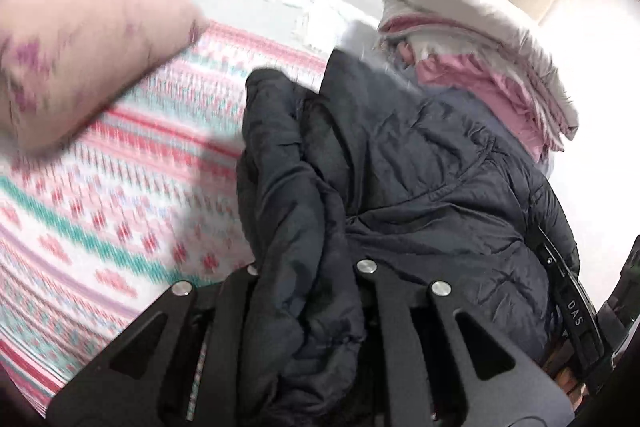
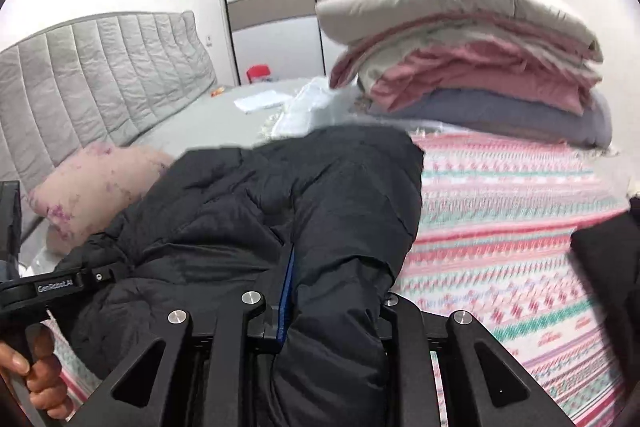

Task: Fold large clothes
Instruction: 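Grasp the folded jacket with both tools and lift it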

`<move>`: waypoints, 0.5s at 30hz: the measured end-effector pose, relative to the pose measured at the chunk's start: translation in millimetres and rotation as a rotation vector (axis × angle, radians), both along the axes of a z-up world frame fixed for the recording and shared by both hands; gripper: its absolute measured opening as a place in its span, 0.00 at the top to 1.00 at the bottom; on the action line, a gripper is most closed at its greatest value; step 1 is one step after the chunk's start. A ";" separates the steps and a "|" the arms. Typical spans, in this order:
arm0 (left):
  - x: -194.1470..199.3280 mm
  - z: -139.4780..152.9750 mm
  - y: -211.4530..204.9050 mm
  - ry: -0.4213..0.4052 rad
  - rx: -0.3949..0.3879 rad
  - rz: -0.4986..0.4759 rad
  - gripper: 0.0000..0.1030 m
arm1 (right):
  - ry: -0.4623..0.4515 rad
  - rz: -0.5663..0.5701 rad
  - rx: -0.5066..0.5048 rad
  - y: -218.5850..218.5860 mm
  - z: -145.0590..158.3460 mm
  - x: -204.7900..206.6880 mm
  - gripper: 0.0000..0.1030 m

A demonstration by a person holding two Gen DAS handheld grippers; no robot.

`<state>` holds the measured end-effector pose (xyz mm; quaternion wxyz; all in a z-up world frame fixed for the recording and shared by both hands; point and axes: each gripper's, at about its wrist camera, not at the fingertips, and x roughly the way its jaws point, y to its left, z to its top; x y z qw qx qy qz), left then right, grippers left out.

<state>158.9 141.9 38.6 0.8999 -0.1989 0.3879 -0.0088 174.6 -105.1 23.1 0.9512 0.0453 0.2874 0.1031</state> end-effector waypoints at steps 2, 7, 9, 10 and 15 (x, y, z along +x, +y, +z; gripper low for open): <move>6.5 20.0 14.7 -0.030 0.001 0.002 0.87 | -0.028 0.008 -0.012 11.2 19.9 6.1 0.80; 28.8 100.7 77.7 -0.126 0.002 0.035 0.87 | -0.146 0.080 -0.067 74.0 103.6 31.2 0.81; 29.4 158.6 117.8 -0.219 0.019 0.071 0.87 | -0.218 0.111 -0.058 103.4 145.7 36.4 0.82; 25.6 184.2 133.7 -0.267 0.035 0.087 0.87 | -0.265 0.130 -0.036 120.5 170.3 36.5 0.82; -8.7 280.4 220.7 -0.485 0.150 0.198 0.86 | -0.439 0.239 0.164 194.2 241.4 31.6 0.82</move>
